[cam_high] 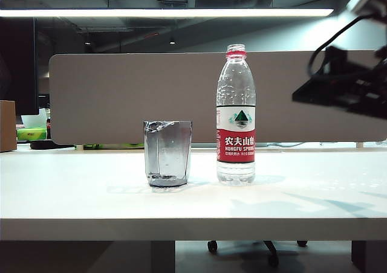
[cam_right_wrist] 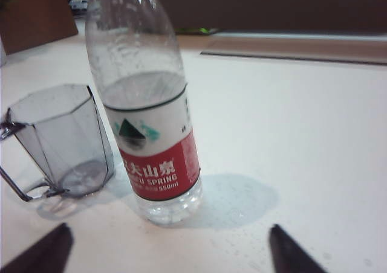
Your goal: Pick up the mineral water bottle on the table and pour water into the mug until it's half full.
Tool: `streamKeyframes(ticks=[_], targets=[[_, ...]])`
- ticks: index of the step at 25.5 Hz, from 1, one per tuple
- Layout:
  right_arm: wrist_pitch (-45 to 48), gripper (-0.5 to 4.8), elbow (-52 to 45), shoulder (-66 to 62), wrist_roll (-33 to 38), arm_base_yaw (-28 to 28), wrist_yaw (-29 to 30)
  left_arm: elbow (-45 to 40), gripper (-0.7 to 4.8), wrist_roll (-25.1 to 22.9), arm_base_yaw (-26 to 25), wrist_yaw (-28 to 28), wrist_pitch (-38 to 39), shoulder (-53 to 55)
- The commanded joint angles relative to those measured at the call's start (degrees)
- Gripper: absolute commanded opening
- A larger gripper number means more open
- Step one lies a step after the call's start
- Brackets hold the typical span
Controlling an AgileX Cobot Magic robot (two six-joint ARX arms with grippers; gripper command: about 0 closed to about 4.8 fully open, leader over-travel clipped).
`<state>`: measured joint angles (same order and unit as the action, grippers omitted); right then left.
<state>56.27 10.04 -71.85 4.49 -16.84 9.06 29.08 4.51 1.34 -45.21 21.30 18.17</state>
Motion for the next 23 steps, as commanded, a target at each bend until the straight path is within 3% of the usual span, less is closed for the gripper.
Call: streamKeyframes(ticks=[1,6,23], targets=[[5.7,4.79,3.6,-7.6,0.0,-0.5,0.5,0.1,0.21,-0.2,0.2,0.2,0.9,0.0],[8.8,4.79,12.6,-22.6,0.0,-4.1,1.8,0.1,0.21,-0.6,0.1,0.2,1.0,0.0],[6.6,4.79,27.0,-34.5,-2.0,-5.4,2.6,0.1,0.21,-3.7,0.1,0.0,4.0,0.0]])
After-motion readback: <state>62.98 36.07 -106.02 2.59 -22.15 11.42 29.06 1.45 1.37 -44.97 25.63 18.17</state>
